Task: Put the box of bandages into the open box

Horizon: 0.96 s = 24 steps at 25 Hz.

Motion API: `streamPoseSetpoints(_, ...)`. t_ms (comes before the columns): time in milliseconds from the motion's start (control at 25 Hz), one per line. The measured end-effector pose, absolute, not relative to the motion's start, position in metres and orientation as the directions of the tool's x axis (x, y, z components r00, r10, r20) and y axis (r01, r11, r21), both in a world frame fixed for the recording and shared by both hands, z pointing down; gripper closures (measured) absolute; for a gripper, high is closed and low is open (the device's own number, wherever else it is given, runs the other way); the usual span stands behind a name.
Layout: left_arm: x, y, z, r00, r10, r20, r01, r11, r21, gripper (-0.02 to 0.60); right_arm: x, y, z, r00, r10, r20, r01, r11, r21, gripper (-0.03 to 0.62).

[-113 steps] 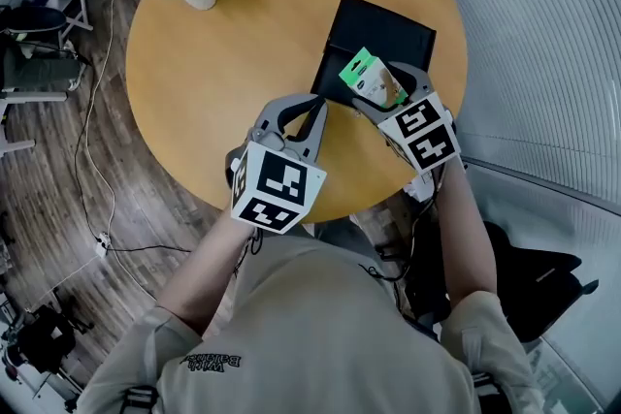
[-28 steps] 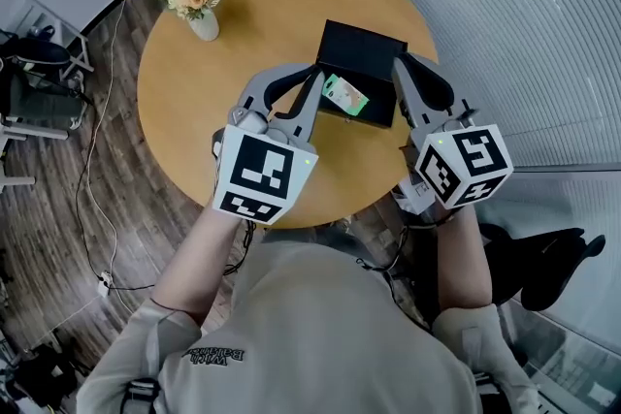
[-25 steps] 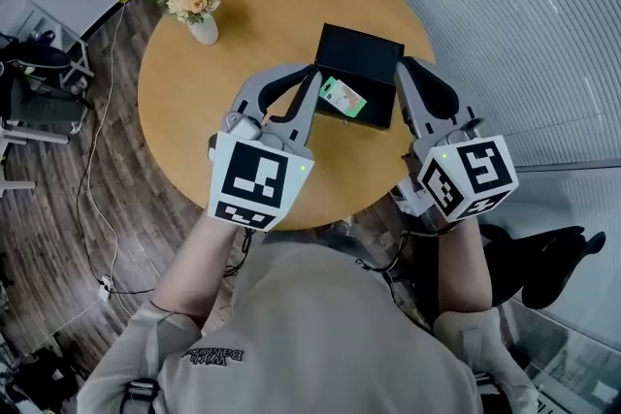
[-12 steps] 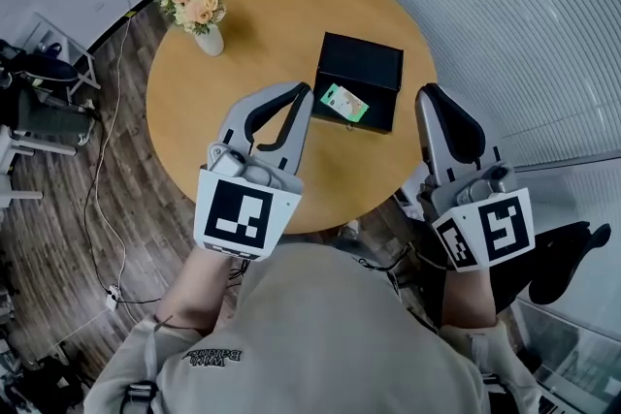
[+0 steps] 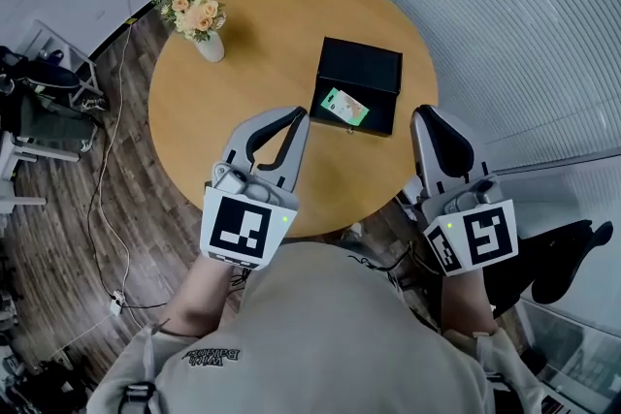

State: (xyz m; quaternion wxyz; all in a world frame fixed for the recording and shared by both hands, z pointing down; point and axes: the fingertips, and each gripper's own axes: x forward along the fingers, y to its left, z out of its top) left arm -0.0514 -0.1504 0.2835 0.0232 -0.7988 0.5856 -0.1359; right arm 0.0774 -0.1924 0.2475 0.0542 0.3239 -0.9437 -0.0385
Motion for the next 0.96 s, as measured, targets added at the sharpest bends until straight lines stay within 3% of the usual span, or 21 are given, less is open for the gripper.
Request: streamPoseSetpoints(960, -0.059, -0.148, 0.294, 0.291, -0.927, 0.239, -0.906, -0.347, -0.241, 0.560, 0.065, -0.189, 0.248, -0.792, -0.605, 0.085, -0.596, 0.796, 0.108, 0.554)
